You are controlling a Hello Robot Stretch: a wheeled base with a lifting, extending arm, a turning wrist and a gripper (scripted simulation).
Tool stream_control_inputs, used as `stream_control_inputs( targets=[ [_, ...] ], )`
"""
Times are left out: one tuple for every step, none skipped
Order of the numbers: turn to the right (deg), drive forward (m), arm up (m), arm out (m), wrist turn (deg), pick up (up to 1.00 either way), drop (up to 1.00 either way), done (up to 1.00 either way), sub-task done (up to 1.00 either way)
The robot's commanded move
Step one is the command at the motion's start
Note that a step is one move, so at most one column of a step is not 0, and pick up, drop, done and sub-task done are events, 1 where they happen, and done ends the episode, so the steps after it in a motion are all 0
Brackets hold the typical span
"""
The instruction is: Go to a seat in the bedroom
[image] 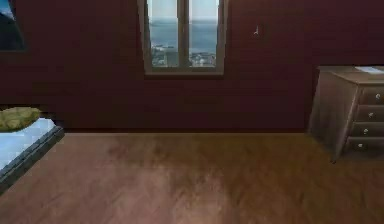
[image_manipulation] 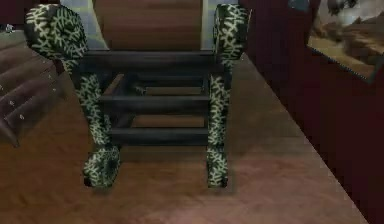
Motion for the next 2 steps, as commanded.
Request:
stream_control_inputs(
  targets=[
    [45.0,0.00,0.00,0.00,0.0,0.00,0.00,0.00,0.00],
    [45.0,0.00,0.00,0.00,0.0,0.00,0.00,0.00,0.00]
  ],
)
